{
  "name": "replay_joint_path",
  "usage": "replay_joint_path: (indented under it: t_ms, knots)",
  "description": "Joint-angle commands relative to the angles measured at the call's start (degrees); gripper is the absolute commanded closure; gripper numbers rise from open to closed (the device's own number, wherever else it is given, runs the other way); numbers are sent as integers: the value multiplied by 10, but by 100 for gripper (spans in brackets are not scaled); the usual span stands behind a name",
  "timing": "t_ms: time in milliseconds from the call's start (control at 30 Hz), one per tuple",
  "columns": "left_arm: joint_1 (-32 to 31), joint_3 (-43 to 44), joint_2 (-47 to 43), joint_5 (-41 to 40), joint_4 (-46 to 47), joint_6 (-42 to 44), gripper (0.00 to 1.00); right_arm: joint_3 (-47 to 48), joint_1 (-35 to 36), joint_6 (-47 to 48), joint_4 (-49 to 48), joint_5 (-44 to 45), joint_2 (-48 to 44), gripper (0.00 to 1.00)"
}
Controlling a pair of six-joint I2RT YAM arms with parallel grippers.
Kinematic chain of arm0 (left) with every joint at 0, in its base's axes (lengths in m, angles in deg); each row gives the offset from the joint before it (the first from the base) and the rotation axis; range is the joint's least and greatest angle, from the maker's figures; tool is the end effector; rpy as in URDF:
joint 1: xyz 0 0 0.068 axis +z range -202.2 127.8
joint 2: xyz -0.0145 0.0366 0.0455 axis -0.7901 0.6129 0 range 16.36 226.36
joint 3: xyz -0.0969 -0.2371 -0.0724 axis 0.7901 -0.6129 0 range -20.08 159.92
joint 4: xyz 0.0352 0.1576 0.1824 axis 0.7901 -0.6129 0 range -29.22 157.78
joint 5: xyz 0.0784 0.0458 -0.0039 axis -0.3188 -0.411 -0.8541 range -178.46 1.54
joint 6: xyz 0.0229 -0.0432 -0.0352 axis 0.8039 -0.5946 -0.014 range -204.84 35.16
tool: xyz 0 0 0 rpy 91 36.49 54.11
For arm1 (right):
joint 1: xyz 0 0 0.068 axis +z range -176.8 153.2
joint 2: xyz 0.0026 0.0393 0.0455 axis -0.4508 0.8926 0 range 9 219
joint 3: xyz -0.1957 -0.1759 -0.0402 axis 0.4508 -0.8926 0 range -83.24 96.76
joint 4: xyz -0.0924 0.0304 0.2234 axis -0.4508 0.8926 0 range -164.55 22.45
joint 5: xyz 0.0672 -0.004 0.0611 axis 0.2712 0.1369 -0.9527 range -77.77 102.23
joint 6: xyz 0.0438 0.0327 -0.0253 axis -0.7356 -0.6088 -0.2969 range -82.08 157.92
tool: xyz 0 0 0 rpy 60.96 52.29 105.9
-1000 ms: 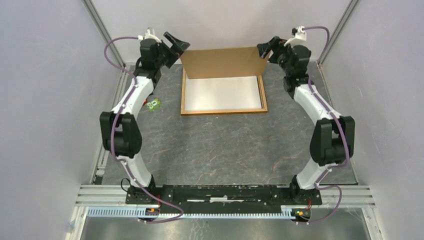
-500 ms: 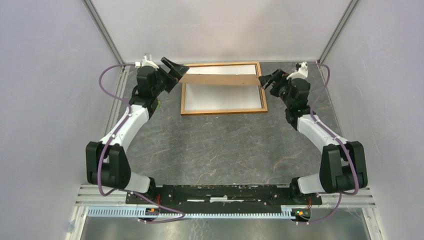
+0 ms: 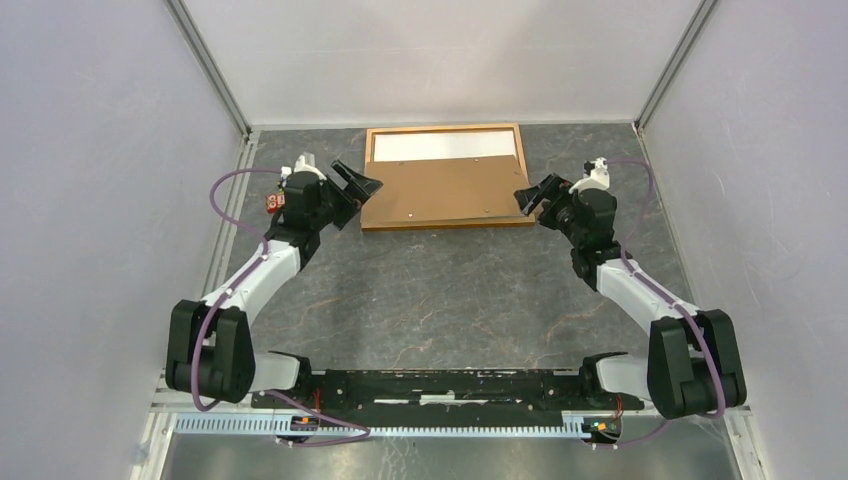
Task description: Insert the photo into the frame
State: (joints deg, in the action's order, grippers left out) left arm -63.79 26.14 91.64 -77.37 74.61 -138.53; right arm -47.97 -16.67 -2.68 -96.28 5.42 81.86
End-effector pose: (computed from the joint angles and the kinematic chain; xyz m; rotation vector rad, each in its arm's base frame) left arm 0.2826 -0.0667 0.2603 -0.6167 1.9779 -0.9179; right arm 0.2685 0.0534 0.2367 0.4185 1.8623 0.7196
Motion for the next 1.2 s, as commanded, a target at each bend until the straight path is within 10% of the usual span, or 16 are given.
replay_joint_path:
  t_ms: [0,1167]
  knots:
    - [-26,-9,1,60,14,3,0,-20,27,-3,-31,-83,-32,10]
    - [-21,-61,28,-38,-110,90,0,-15,-62,218,107,-210,92,7]
